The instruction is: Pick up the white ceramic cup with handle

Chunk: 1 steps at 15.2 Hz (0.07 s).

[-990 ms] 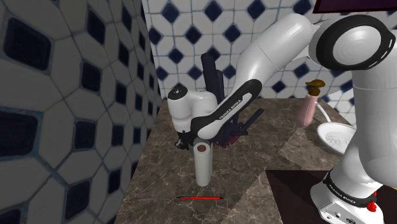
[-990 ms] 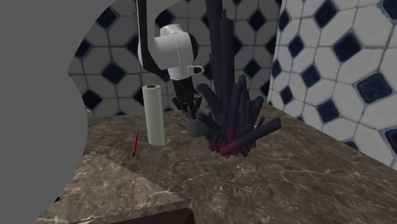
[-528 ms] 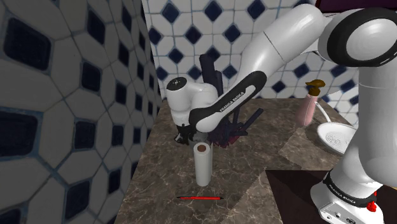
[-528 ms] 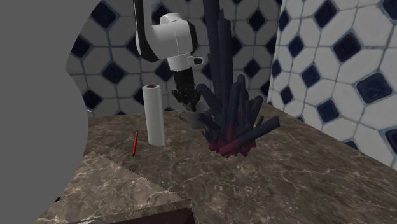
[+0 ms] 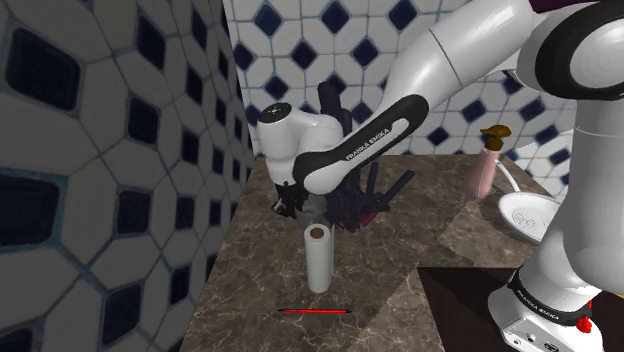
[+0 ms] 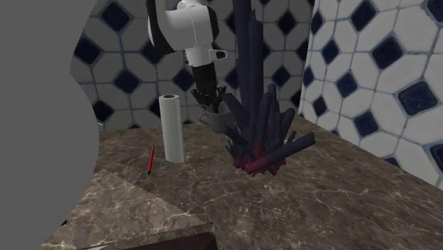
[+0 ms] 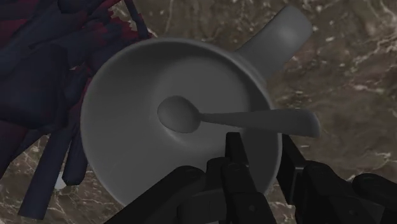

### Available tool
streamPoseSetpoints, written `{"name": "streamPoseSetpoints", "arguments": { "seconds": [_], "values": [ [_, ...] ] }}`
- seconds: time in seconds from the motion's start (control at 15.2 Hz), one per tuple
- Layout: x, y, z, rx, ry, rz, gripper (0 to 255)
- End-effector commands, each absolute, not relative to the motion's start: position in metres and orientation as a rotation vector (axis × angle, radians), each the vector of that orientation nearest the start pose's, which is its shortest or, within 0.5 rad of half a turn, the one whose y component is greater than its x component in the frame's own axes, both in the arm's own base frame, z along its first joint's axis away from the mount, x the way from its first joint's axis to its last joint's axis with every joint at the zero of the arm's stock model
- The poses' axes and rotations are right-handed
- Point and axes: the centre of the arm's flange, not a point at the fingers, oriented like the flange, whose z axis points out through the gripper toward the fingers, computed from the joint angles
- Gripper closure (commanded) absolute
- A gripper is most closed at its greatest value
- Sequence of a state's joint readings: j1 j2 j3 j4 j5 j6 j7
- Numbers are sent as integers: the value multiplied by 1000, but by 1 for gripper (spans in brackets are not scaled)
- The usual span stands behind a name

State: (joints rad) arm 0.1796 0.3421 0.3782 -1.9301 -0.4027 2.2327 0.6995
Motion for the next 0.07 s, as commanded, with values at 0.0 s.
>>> {"name": "streamPoseSetpoints", "arguments": {
  "seconds": [0.0],
  "values": [
    [534,306,325,-3290,-147,-182,255]
  ]
}}
